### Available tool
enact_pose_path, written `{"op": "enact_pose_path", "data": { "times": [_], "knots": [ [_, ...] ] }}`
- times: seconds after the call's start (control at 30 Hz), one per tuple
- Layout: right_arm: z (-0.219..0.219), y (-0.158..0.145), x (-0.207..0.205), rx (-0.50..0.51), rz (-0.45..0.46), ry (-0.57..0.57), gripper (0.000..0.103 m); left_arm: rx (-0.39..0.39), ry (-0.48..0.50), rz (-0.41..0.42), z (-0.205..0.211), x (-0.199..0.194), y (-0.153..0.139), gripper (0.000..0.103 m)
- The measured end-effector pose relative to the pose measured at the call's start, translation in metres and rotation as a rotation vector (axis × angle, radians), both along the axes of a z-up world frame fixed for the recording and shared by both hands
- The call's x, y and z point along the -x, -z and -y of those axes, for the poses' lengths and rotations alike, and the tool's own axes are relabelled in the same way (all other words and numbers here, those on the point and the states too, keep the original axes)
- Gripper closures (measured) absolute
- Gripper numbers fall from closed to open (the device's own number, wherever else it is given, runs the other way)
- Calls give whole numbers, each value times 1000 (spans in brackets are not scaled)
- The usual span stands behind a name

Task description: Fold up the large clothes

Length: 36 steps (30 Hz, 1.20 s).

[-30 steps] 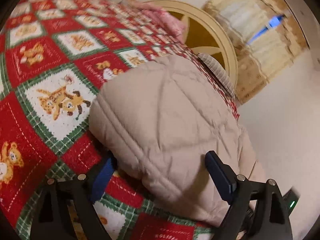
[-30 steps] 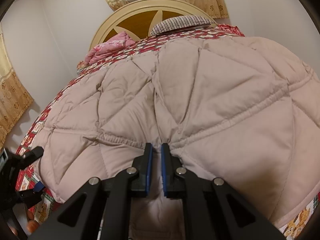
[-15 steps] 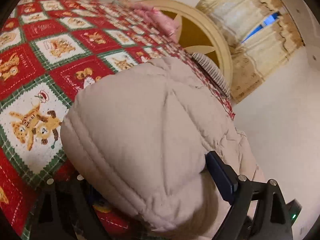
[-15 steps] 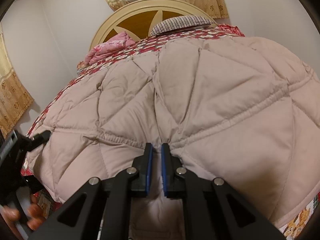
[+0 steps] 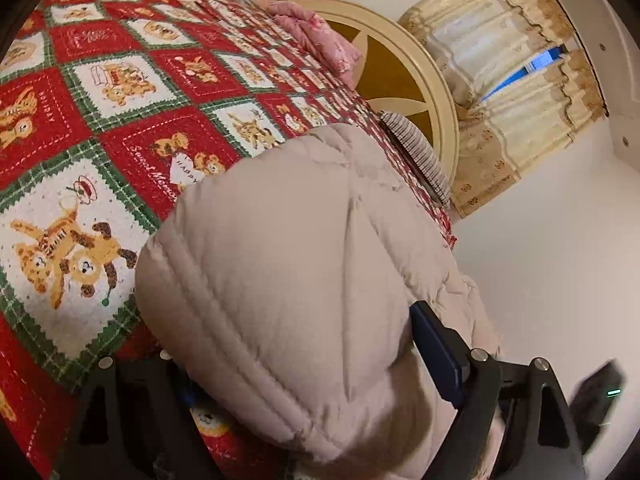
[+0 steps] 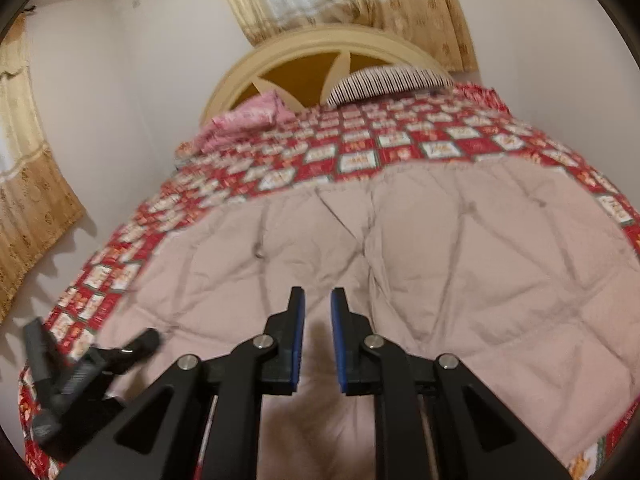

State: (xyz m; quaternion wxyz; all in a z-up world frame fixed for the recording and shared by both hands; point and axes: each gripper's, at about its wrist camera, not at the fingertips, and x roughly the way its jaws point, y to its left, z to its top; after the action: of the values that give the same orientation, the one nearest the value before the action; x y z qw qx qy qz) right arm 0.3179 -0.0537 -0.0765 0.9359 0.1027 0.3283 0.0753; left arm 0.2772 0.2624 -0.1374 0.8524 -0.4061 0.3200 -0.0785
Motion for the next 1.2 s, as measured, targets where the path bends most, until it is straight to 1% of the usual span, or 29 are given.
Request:
{"op": "enact_pose_path", "data": {
  "times": [0.03, 0.07, 0.13, 0.23, 0.27, 0.3, 0.33, 0.4, 0.43, 0.47, 0.53, 0.57, 0.67, 0.8, 0.83, 0.87, 0.93, 0.97, 1.03, 1.07, 1.13, 1.2],
  "knots": [
    [1, 13, -5, -2, -33, -6, 85, -10, 3, 3, 1, -2, -1, 16],
    [2, 32, -11, -13, -59, -15, 88, -16, 11, 10, 2, -4, -1, 16],
    [6, 38, -7, -33, -49, -13, 91, -35, 38, 33, 3, -8, -1, 16],
    [7, 40, -8, -47, -57, -17, 91, -28, 48, 84, 5, -7, -2, 17],
    [9, 42, -8, -59, -59, -19, 91, -15, 61, 109, 6, -6, -3, 19],
    [12, 43, -9, -78, -62, -22, 91, 0, 89, 144, 7, -5, -6, 28],
    [16, 44, -9, -97, -64, -24, 91, -2, 108, 169, 8, -4, -9, 32],
    [21, 46, -10, -127, -67, -28, 92, -21, 134, 204, 11, -3, -18, 35],
    [21, 46, -10, -134, -67, -30, 92, -33, 159, 238, 14, -3, -25, 39],
    [22, 47, -10, -145, -66, -32, 92, -54, 181, 259, 17, -3, -33, 41],
    [22, 48, -8, -159, -65, -34, 92, -109, 227, 310, 28, -3, -52, 47],
    [24, 48, -8, -173, -64, -37, 92, -128, 243, 330, 32, -3, -59, 47],
    [27, 49, -3, -215, -56, -40, 92, -208, 342, 417, 58, -1, -91, 48],
    [34, 44, 6, -259, -35, -20, 92, -299, 494, 509, 100, 7, -120, 48],
    [39, 40, 10, -288, -34, -1, 92, -327, 545, 541, 115, 11, -130, 48],
    [46, 36, 16, -329, -22, 18, 89, -349, 576, 564, 124, 14, -136, 48],
    [64, 26, 36, -424, 26, 52, 85, -392, 644, 608, 145, 21, -148, 48],
    [75, 17, 51, -438, 49, 61, 85, -406, 680, 624, 154, 24, -152, 48],
    [94, 5, 72, -388, 62, 96, 85, -436, 763, 649, 179, 29, -158, 48],
    [106, 1, 81, -380, 74, 116, 85, -453, 802, 655, 191, 32, -158, 47],
    [139, -2, 102, -400, 91, 189, 85, -486, 895, 661, 225, 36, -154, 47],
    [175, -4, 120, -428, 97, 272, 84, -512, 960, 662, 250, 41, -146, 47]
  ]
}}
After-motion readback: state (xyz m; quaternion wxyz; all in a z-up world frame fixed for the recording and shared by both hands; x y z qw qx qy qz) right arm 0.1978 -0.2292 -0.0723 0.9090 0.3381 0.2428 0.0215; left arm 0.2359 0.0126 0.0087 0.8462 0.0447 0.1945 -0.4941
